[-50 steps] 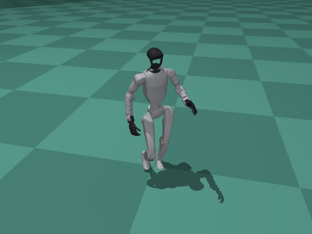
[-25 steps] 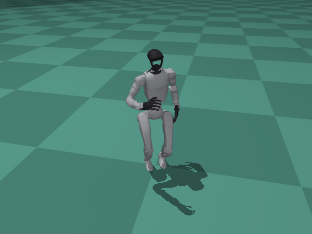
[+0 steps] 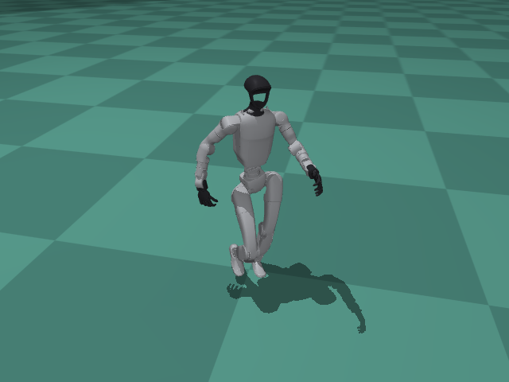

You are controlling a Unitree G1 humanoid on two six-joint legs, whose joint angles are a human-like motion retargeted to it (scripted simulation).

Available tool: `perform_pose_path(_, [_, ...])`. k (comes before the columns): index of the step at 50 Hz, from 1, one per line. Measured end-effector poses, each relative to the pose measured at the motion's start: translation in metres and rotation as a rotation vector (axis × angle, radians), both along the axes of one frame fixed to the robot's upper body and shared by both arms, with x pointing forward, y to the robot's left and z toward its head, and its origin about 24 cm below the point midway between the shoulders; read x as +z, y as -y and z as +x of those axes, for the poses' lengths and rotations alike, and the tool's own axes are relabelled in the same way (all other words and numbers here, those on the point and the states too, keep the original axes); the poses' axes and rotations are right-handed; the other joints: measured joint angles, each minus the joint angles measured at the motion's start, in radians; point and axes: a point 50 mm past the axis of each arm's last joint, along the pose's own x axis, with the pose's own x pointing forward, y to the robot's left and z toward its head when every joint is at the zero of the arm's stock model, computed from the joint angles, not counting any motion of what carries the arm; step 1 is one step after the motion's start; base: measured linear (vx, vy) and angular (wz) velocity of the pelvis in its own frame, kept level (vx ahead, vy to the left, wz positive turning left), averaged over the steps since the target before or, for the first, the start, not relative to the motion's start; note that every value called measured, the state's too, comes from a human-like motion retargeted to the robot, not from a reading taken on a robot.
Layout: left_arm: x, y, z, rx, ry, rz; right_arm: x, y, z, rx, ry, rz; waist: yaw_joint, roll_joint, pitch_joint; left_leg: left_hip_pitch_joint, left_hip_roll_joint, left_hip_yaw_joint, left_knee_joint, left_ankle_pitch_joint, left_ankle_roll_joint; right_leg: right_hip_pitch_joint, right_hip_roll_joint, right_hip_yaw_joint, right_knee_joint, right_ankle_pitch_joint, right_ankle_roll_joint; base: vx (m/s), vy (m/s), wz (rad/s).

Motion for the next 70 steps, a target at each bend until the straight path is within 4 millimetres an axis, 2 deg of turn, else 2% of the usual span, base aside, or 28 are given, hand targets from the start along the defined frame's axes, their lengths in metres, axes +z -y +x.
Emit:
perform_pose_path(2, [-0.047,-0.016,-0.014,0.084,-0.186,0.029,0.0,0.002,0.047,-0.01,0.168,-0.059,-0.001,0.011,-0.036,0.029,0.018,-0.028,-0.13,0.041,-0.009,0.026,-0.013,-0.048,-0.134,-0.061,0.001,0.1,-0.09,0.34])
perform_pose_path(3, [-0.073,-0.022,-0.029,0.112,-0.294,0.052,0.003,0.002,0.07,-0.021,0.258,-0.074,0.002,-0.001,-0.046,0.014,0.004,-0.019,-0.129,0.044,-0.01,0.039,-0.031,-0.056,-0.188,-0.095,0.004,0.09,-0.1,0.31])
perform_pose_path(5, [-0.12,-0.036,-0.062,0.156,-0.512,0.111,0.015,-0.004,0.13,-0.018,0.477,-0.108,0.003,0.022,-0.092,0.033,0.038,-0.04,-0.269,0.1,-0.023,0.063,-0.017,-0.106,-0.336,-0.152,0.003,0.1,-0.11,0.21])
perform_pose_path(7, [-0.162,-0.043,-0.108,0.146,-0.732,0.176,0.039,-0.014,0.183,-0.011,0.7,-0.102,0.008,0.018,-0.119,0.012,0.03,-0.028,-0.302,0.128,-0.028,0.085,-0.018,-0.116,-0.452,-0.202,0.013,0.08,-0.11,0.1])
perform_pose_path(8, [-0.178,-0.047,-0.131,0.132,-0.833,0.207,0.056,-0.022,0.21,0.002,0.823,-0.099,0.016,0.043,-0.148,0.016,0.064,-0.035,-0.373,0.157,-0.036,0.099,0.014,-0.143,-0.535,-0.219,0.01,0.08,-0.11,-0.04])
perform_pose_path(11, [-0.213,-0.05,-0.203,0.078,-1.103,0.26,0.11,-0.043,0.268,0.027,1.145,-0.042,0.031,0.032,-0.179,-0.017,0.042,-0.017,-0.397,0.198,-0.038,0.105,0.001,-0.141,-0.624,-0.27,0.018,0.01,-0.08,0.15])
perform_pose_path(12, [-0.22,-0.053,-0.224,0.06,-1.177,0.27,0.131,-0.051,0.282,0.038,1.249,-0.021,0.041,0.041,-0.196,-0.028,0.056,-0.016,-0.412,0.204,-0.042,0.113,0.017,-0.152,-0.671,-0.276,0.016,0.14,-0.13,-0.2])
perform_pose_path(13, [-0.224,-0.057,-0.242,0.043,-1.239,0.273,0.154,-0.058,0.292,0.054,1.349,-0.002,0.064,0.08,-0.226,-0.035,0.113,-0.023,-0.458,0.208,-0.05,0.135,0.077,-0.189,-0.766,-0.262,0.006,0.14,-0.13,-0.32])
perform_pose_path(15, [-0.23,-0.059,-0.276,0.033,-1.342,0.26,0.183,-0.068,0.303,0.069,1.481,0.034,0.089,0.084,-0.24,-0.052,0.118,-0.022,-0.472,0.232,-0.05,0.128,0.08,-0.197,-0.793,-0.252,0.009,0.02,-0.07,0.04])
perform_pose_path(17, [-0.233,-0.061,-0.298,0.039,-1.402,0.237,0.2,-0.072,0.307,0.077,1.559,0.054,0.105,0.078,-0.251,-0.071,0.111,-0.022,-0.473,0.24,-0.049,0.116,0.072,-0.196,-0.803,-0.252,0.015,-0.01,-0.04,0.42])
perform_pose_path(19, [-0.233,-0.064,-0.313,0.056,-1.433,0.21,0.205,-0.072,0.306,0.077,1.583,0.059,0.119,0.076,-0.263,-0.092,0.111,-0.023,-0.472,0.242,-0.049,0.107,0.072,-0.201,-0.817,-0.249,0.016,0.01,-0.05,0.41])
perform_pose_path(21, [-0.233,-0.065,-0.322,0.077,-1.445,0.184,0.202,-0.072,0.303,0.077,1.564,0.059,0.134,0.077,-0.277,-0.111,0.116,-0.026,-0.468,0.239,-0.048,0.101,0.076,-0.21,-0.832,-0.245,0.014,0.01,-0.05,0.38])
perform_pose_path(23, [-0.232,-0.066,-0.324,0.103,-1.437,0.16,0.185,-0.071,0.297,0.069,1.487,0.053,0.149,0.08,-0.289,-0.13,0.123,-0.029,-0.462,0.234,-0.048,0.096,0.082,-0.219,-0.846,-0.24,0.008,0.0,-0.04,0.36])
perform_pose_path(25, [-0.232,-0.067,-0.322,0.127,-1.419,0.141,0.159,-0.068,0.288,0.052,1.364,0.038,0.16,0.084,-0.302,-0.148,0.131,-0.033,-0.453,0.227,-0.047,0.092,0.09,-0.229,-0.858,-0.236,0.0,-0.01,-0.03,0.35])
perform_pose_path(28, [-0.232,-0.066,-0.318,0.159,-1.395,0.117,0.107,-0.062,0.264,0.016,1.116,0.005,0.171,0.091,-0.318,-0.172,0.142,-0.042,-0.434,0.213,-0.048,0.088,0.101,-0.243,-0.87,-0.232,-0.014,-0.02,-0.02,0.34])
perform_pose_path(31, [-0.233,-0.059,-0.314,0.167,-1.384,0.085,0.052,-0.058,0.226,-0.02,0.826,-0.026,0.174,0.096,-0.331,-0.194,0.151,-0.051,-0.409,0.196,-0.051,0.086,0.11,-0.256,-0.873,-0.229,-0.029,-0.03,0.0,0.34])
perform_pose_path(34, [-0.234,-0.053,-0.305,0.16,-1.361,0.058,0.007,-0.056,0.175,-0.051,0.537,-0.05,0.171,0.103,-0.339,-0.214,0.158,-0.059,-0.378,0.176,-0.056,0.085,0.118,-0.268,-0.87,-0.225,-0.042,-0.02,0.02,0.31])
perform_pose_path(36, [-0.233,-0.05,-0.296,0.153,-1.339,0.043,-0.014,-0.054,0.139,-0.072,0.367,-0.061,0.167,0.107,-0.341,-0.227,0.162,-0.064,-0.355,0.162,-0.061,0.084,0.121,-0.276,-0.865,-0.223,-0.052,-0.02,0.03,0.31])
perform_pose_path(39, [-0.23,-0.05,-0.28,0.146,-1.292,0.026,-0.032,-0.052,0.089,-0.098,0.16,-0.067,0.162,0.113,-0.337,-0.248,0.165,-0.073,-0.318,0.142,-0.069,0.081,0.126,-0.287,-0.855,-0.22,-0.067,-0.02,0.04,0.32])
perform_pose_path(42, [-0.225,-0.053,-0.26,0.136,-1.227,0.023,-0.038,-0.05,0.049,-0.102,0.01,-0.058,0.163,0.115,-0.325,-0.272,0.164,-0.082,-0.279,0.122,-0.078,0.074,0.129,-0.294,-0.842,-0.217,-0.082,-0.02,0.06,0.34])
perform_pose_path(45, [-0.217,-0.058,-0.237,0.128,-1.141,0.039,-0.038,-0.047,0.017,-0.066,-0.1,-0.034,0.172,0.114,-0.308,-0.3,0.161,-0.091,-0.236,0.102,-0.084,0.063,0.132,-0.299,-0.828,-0.216,-0.094,-0.02,0.07,0.35])
perform_pose_path(50, [-0.198,-0.067,-0.197,0.13,-0.967,0.071,-0.032,-0.041,-0.022,0.077,-0.259,0.029,0.204,0.105,-0.28,-0.356,0.149,-0.101,-0.156,0.068,-0.095,0.042,0.132,-0.306,-0.806,-0.214,-0.107,-0.02,0.08,0.36])
perform_pose_path(56, [-0.168,-0.072,-0.152,0.159,-0.749,0.065,-0.021,-0.035,-0.059,0.309,-0.459,0.105,0.256,0.086,-0.252,-0.429,0.136,-0.095,-0.055,0.034,-0.106,0.015,0.123,-0.322,-0.78,-0.21,-0.117,-0.03,0.09,0.37])
perform_pose_path(62, [-0.132,-0.065,-0.109,0.178,-0.53,0.008,-0.007,-0.018,-0.083,0.512,-0.65,0.13,0.284,0.062,-0.228,-0.479,0.141,-0.051,0.008,0.021,-0.121,-0.01,0.106,-0.334,-0.748,-0.202,-0.128,-0.02,0.1,0.46])
perform_pose_path(67, [-0.086,-0.05,-0.071,0.139,-0.304,-0.055,0.007,0.01,-0.083,0.643,-0.759,0.098,0.255,0.044,-0.202,-0.461,0.14,-0.033,-0.029,0.054,-0.145,-0.04,0.088,-0.308,-0.685,-0.171,-0.141,-0.03,0.09,0.7])
perform_pose_path(70, [-0.057,-0.04,-0.056,0.101,-0.172,-0.084,0.017,0.03,-0.076,0.667,-0.765,0.059,0.194,0.034,-0.182,-0.427,0.1,-0.058,-0.059,0.086,-0.162,-0.097,0.075,-0.218,-0.559,-0.105,-0.121,-0.09,0.07,1.46])
